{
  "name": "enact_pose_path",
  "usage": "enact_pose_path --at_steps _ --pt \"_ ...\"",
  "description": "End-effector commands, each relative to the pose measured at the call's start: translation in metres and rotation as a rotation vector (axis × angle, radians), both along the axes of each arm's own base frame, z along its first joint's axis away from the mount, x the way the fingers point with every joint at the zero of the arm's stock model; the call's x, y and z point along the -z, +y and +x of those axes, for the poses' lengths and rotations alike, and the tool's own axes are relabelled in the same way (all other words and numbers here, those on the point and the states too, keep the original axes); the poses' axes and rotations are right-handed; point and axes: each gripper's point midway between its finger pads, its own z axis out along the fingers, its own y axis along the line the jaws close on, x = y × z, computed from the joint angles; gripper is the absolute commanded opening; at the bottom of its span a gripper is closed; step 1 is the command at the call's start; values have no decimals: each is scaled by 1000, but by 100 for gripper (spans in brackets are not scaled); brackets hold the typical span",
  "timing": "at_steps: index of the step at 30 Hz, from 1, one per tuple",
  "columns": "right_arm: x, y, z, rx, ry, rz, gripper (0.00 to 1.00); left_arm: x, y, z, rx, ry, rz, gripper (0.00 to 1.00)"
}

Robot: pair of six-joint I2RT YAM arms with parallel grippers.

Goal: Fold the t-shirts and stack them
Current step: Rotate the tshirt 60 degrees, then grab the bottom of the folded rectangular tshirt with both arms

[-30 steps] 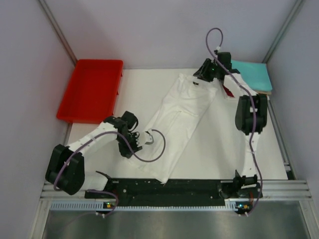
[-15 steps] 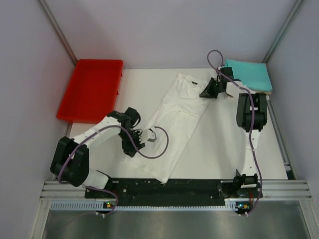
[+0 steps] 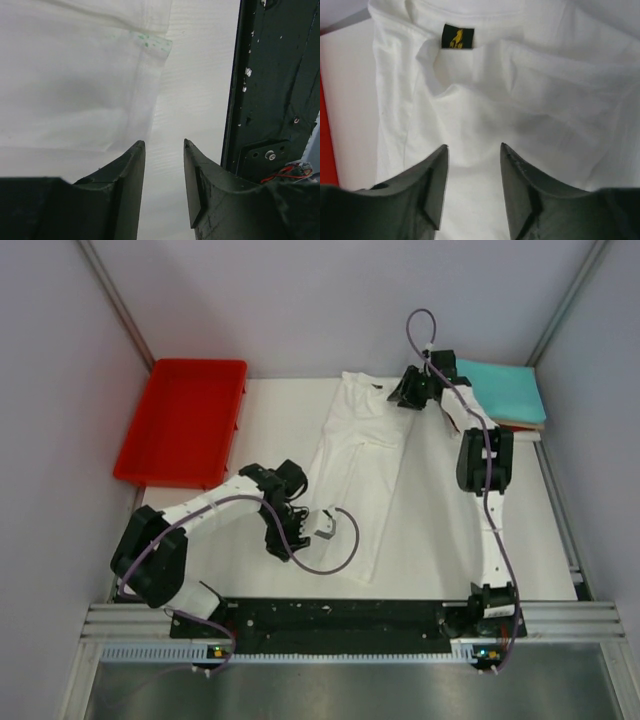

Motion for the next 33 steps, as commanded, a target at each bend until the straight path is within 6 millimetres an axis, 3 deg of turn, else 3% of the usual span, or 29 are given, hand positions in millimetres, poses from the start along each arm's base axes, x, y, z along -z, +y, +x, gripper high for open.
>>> enact_pose_path --at_steps 1,2,7,9,12,15,18,21,24,26,30,33 --pt "-156 13 -39 -196 -377 -98 55 -8 -11 2 103 -71 -99 42" --pt "-183 13 -57 -227 -452 -112 59 -6 -10 3 116 -81 -100 43" --pt "-224 26 -179 -370 -738 -53 85 20 5 2 184 -145 -77 50" --pt "-208 38 -233 -468 -800 -60 94 29 9 0 206 -162 -70 50" --pt "-186 52 -300 -622 -850 -136 95 35 13 -3 245 -178 -77 51" --pt "-152 72 -369 -868 -919 -217 97 45 16 5 248 -236 -61 51" --pt "-113 77 -441 -1167 -954 -298 96 54 21 12 221 -260 -24 50" --pt "-77 69 -469 -1308 -941 -474 84 61 24 13 201 -267 -4 41" --pt "-40 75 -495 -1448 -894 -549 75 65 29 6 198 -235 13 12" --pt "-23 84 -509 -1563 -893 -623 72 65 31 2 193 -216 21 0" --pt "9 93 -512 -1673 -825 -727 66 61 30 -10 187 -176 3 0" --pt "22 100 -514 -1723 -818 -737 66 56 27 -17 180 -159 -20 0"
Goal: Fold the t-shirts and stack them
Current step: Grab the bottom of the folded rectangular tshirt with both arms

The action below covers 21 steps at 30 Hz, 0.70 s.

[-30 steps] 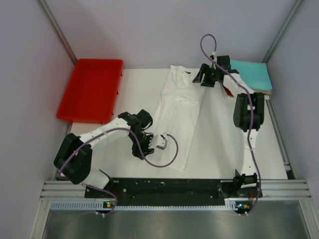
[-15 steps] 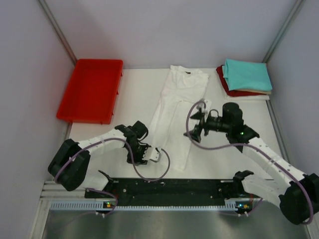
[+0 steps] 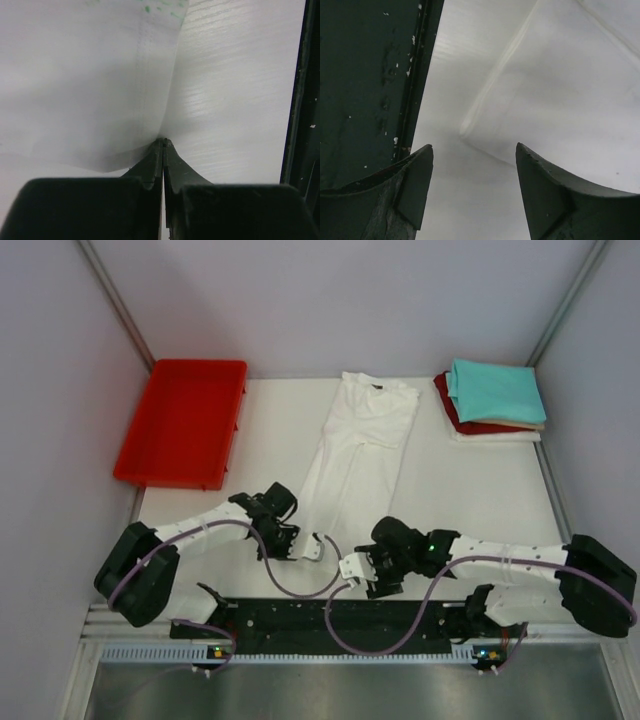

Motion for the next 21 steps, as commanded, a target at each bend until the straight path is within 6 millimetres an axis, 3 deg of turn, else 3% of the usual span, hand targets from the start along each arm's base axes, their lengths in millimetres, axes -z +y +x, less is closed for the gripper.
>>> enact_pose_path --at_steps 1,4,7,9,12,13,17,21 --pt "9 10 17 -37 -109 -49 66 4 7 -28 -7 92 11 0" --pt "22 14 14 -36 -83 -74 66 3 5 -33 -7 108 -4 0" --pt "33 11 14 -32 -84 -127 58 6 8 -39 -15 132 0 0" --pt "34 14 8 -53 -72 -130 44 6 9 -41 -28 142 4 0" --pt "37 5 0 -89 -54 -183 7 0 8 -43 -34 152 0 0" --pt "36 2 2 -77 -61 -194 0 -2 8 -43 -35 148 -4 0" --pt "18 3 2 -88 -101 -133 0 -16 0 -35 -49 106 -50 0" --pt "14 -2 1 -99 -117 -116 0 -36 -6 -29 -33 86 -71 40"
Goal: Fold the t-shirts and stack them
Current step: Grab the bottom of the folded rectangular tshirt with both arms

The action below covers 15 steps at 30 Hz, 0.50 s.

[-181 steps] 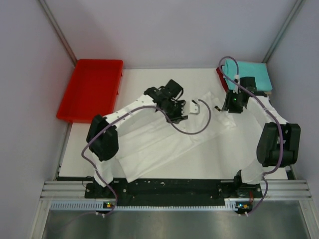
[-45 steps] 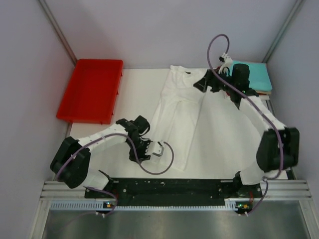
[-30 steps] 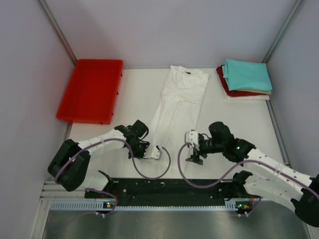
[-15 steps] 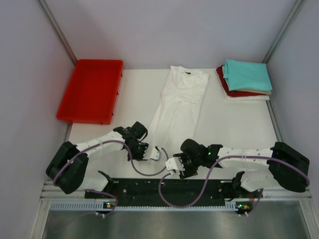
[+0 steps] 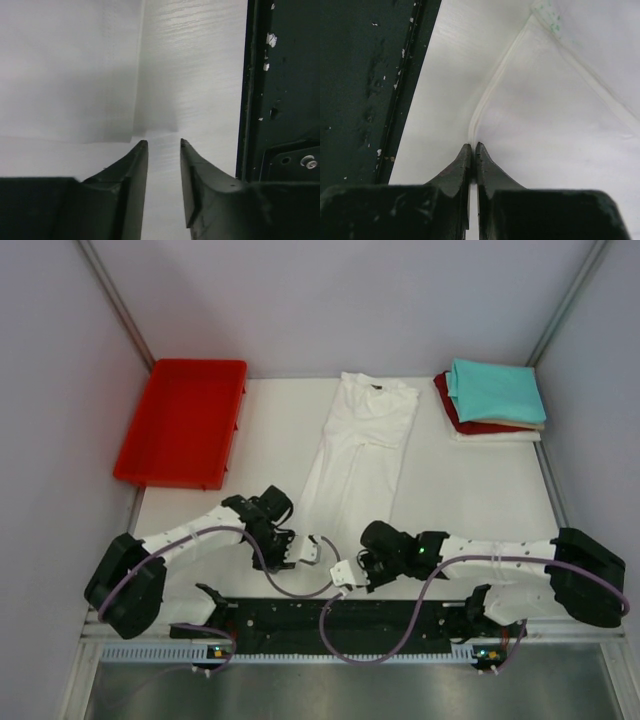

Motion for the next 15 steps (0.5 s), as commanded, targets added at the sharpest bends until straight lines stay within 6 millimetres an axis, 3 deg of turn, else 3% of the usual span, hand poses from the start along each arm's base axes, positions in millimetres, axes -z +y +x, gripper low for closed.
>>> enact_pose_path --at_steps 1,4,9,15 --pt "0 -17 -6 -24 -11 -32 0 -32 -16 0 53 -8 -83 53" --pt "1 -21 -9 -33 -2 -50 0 -45 -22 6 96 -53 -122 60" --pt "3 -25 -10 -39 -5 -61 0 -25 -31 30 133 -130 -122 65" --pt "5 -26 -9 -29 -1 -69 0 -14 -44 34 175 -159 -164 64"
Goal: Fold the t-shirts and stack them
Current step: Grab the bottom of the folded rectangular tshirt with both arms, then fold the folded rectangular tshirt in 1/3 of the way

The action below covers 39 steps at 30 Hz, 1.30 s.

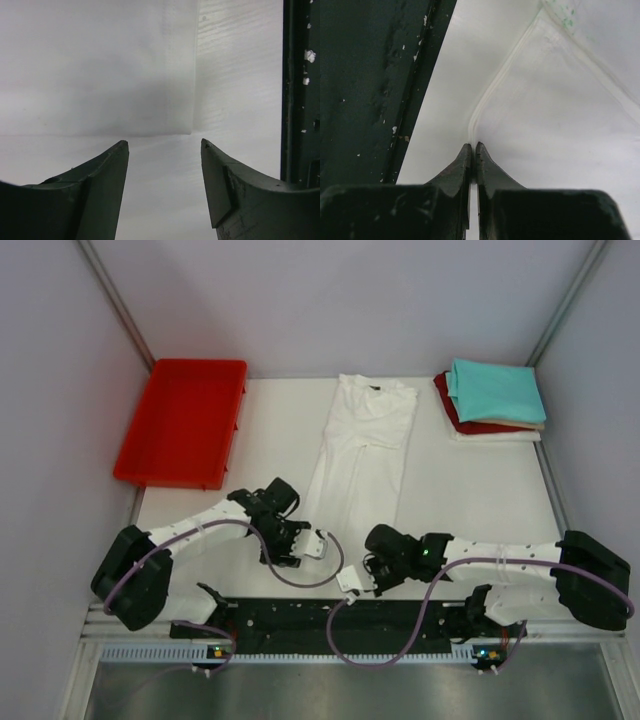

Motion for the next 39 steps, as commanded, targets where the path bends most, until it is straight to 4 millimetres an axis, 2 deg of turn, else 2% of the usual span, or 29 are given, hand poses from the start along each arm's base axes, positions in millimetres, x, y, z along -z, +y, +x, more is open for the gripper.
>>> enact_pose_path --at_steps 1,5,11,13,16,19,21,26,28,30,34,37,39 --pt "2 -7 -4 -7 6 -24 0 1 -22 8 89 -84 -104 64" --pt "2 -7 -3 -3 9 -25 0 2 -29 -1 108 -56 -123 65" --pt "2 -7 -2 4 10 -23 0 2 -33 -26 175 -1 -132 65" --pt "2 -7 -1 6 8 -22 0 10 -31 -24 178 -14 -108 64" --pt "1 -7 -1 7 7 -18 0 25 -23 -10 150 -37 -15 63" --pt "0 -8 0 11 0 -19 0 35 -20 -7 148 -28 32 60" --pt "-2 -7 3 26 -2 -10 0 39 -21 -11 148 -10 30 51" --pt "-11 -5 9 61 -5 31 0 32 -30 -26 135 63 -26 0" --pt "-23 -4 18 103 -12 77 0 24 -34 -30 122 80 -49 0" --pt "-40 -4 32 161 -23 150 0 10 -42 -21 72 66 -72 0" --pt "-84 -3 75 293 -64 335 0 -24 -57 16 -63 40 -103 0" --pt "-104 -8 114 383 -119 397 0 -49 -72 56 -194 44 -132 0" --pt "-110 -11 141 439 -129 428 0 -53 -80 91 -316 32 -115 0"
